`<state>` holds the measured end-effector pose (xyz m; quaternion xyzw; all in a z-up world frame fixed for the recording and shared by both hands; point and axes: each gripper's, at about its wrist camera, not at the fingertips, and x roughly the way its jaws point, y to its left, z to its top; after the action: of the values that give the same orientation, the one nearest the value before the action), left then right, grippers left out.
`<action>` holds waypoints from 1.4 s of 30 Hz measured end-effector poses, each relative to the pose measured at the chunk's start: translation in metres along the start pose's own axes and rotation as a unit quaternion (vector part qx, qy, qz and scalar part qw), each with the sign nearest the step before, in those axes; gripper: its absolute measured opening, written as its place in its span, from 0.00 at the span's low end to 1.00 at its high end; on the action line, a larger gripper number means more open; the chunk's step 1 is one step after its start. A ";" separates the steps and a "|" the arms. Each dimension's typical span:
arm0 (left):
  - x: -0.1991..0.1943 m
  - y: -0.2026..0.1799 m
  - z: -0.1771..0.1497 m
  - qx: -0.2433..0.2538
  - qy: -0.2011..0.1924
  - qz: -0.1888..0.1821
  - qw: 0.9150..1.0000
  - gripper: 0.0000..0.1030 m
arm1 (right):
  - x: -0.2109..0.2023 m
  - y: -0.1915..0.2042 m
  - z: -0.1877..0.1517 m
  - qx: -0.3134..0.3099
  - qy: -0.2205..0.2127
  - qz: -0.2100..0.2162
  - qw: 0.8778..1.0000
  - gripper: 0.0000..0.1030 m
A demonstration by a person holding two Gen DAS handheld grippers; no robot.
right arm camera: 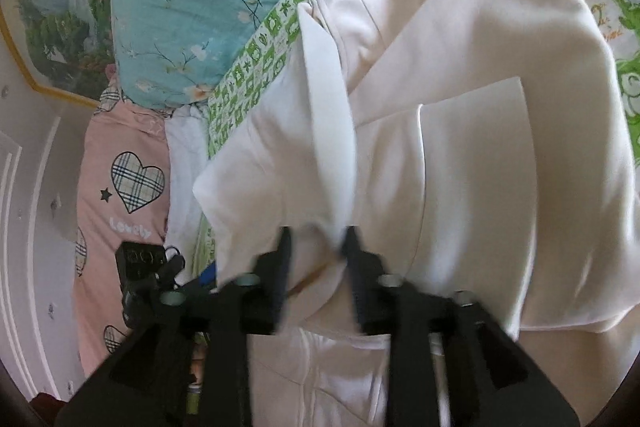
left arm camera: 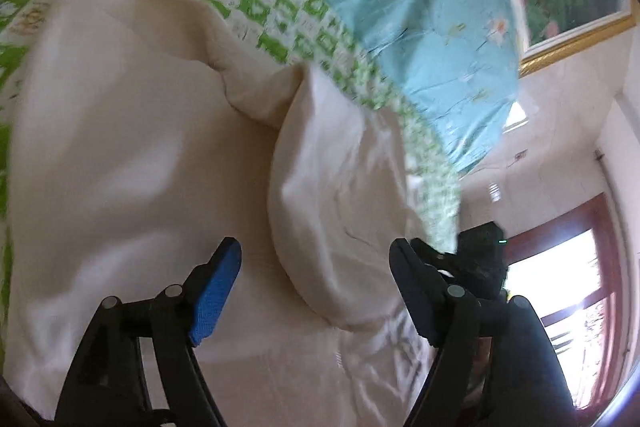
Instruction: Fold large clothes
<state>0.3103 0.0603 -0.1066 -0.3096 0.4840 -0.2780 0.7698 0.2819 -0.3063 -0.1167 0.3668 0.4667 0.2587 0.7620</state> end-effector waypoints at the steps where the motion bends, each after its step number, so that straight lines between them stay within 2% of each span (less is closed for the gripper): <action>1: 0.008 -0.001 0.001 0.006 0.010 0.003 1.000 0.62 | 0.003 0.002 -0.001 -0.003 0.002 -0.005 1.000 0.32; 3: 0.016 -0.004 0.000 0.019 0.029 -0.006 0.999 0.08 | 0.007 0.003 -0.001 -0.015 0.008 -0.017 1.000 0.31; 4: 0.019 -0.011 -0.001 0.036 0.037 -0.005 0.999 0.00 | 0.008 0.007 -0.002 -0.024 0.011 -0.019 0.999 0.24; 6: 0.010 -0.027 -0.001 0.065 0.020 0.006 0.998 0.00 | 0.004 0.017 -0.001 -0.045 0.010 -0.016 0.999 0.02; 8: -0.015 -0.043 0.002 0.082 -0.012 -0.015 0.996 0.01 | -0.013 0.034 0.004 -0.078 -0.012 -0.013 0.997 0.02; 10: -0.046 -0.058 0.008 0.103 -0.057 -0.036 0.992 0.01 | -0.040 0.054 0.009 -0.119 -0.053 0.010 0.991 0.02; 13: -0.066 -0.064 0.013 0.129 -0.082 -0.039 0.987 0.01 | -0.073 0.076 0.014 -0.173 -0.097 0.038 0.979 0.02; 16: -0.055 -0.046 0.009 0.119 -0.071 -0.027 0.990 0.01 | -0.068 0.073 0.011 -0.190 -0.087 0.019 0.978 0.02; 19: -0.027 -0.019 -0.006 0.084 -0.035 0.006 0.996 0.01 | -0.050 0.052 -0.001 -0.171 -0.058 -0.004 0.984 0.02; 23: -0.013 0.007 -0.031 0.074 -0.008 0.034 0.997 0.01 | -0.030 0.029 -0.026 -0.149 -0.016 -0.033 0.988 0.02; 26: -0.015 0.013 -0.040 0.081 -0.002 0.042 0.996 0.01 | -0.024 0.020 -0.035 -0.144 0.002 -0.063 0.988 0.02; 29: -0.020 0.011 -0.040 0.085 -0.008 0.045 0.995 0.01 | -0.027 0.012 -0.035 -0.113 0.001 -0.059 0.992 0.04; 32: -0.019 0.007 -0.037 0.088 -0.008 0.051 0.995 0.01 | -0.032 0.008 -0.033 -0.077 -0.013 -0.035 0.996 0.16; 34: -0.017 0.004 -0.034 0.090 -0.006 0.053 0.995 0.01 | -0.030 0.010 -0.037 -0.079 -0.013 -0.030 0.996 0.26; 36: -0.014 0.003 -0.033 0.092 -0.003 0.061 0.994 0.01 | -0.020 0.015 -0.040 -0.097 0.000 -0.055 0.994 0.26; 38: -0.012 0.005 -0.033 0.090 -0.001 0.073 0.993 0.01 | -0.009 0.018 -0.040 -0.108 0.012 -0.084 0.990 0.10; 39: -0.012 0.007 -0.034 0.087 0.004 0.080 0.993 0.01 | -0.007 0.021 -0.040 -0.115 0.013 -0.084 0.990 0.08; 42: -0.015 0.009 -0.035 0.081 0.018 0.093 0.992 0.01 | -0.010 0.024 -0.037 -0.118 0.017 -0.119 0.986 0.08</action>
<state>0.2737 0.0696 -0.1171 -0.1951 0.5005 -0.2494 0.8058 0.2431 -0.2879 -0.1034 0.2120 0.4862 0.2257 0.8171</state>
